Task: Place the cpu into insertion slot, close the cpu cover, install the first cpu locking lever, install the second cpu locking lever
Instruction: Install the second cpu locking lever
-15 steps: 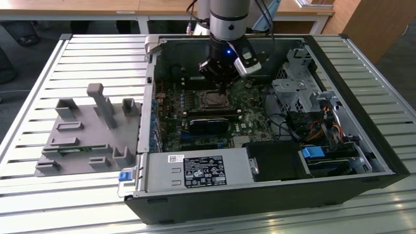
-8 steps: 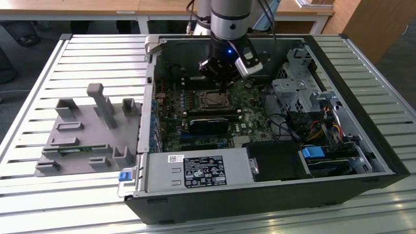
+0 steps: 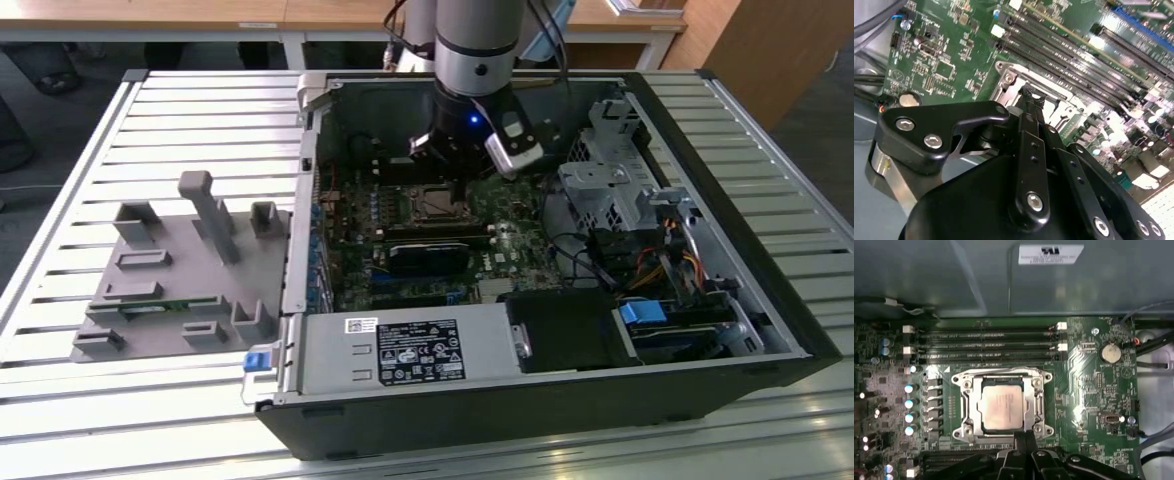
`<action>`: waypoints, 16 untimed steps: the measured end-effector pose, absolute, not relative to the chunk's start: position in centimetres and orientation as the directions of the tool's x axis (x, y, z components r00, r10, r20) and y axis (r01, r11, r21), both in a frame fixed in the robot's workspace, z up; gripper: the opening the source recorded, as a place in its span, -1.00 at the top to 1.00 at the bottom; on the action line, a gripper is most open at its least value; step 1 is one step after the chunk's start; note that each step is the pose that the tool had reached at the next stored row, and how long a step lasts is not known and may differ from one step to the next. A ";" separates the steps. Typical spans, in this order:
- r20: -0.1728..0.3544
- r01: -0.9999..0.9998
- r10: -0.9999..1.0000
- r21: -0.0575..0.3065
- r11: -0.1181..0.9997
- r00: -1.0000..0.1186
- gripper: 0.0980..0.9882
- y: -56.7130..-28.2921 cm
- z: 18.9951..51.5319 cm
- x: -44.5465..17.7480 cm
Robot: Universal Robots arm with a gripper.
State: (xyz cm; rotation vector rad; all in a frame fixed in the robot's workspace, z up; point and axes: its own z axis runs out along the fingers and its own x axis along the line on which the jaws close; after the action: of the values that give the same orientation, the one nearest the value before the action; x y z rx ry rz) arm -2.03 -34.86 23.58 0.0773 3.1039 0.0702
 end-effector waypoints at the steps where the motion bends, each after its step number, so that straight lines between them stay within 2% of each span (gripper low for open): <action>1: -0.035 0.049 0.051 0.046 0.998 -0.998 0.98 -35.0 23.6 -2.0; 16: -0.034 0.047 0.048 0.047 0.998 -0.998 0.98 -36.5 23.3 -2.5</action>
State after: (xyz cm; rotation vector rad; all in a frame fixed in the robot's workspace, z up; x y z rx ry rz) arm -2.48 -36.55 23.30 0.0738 3.1049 0.0716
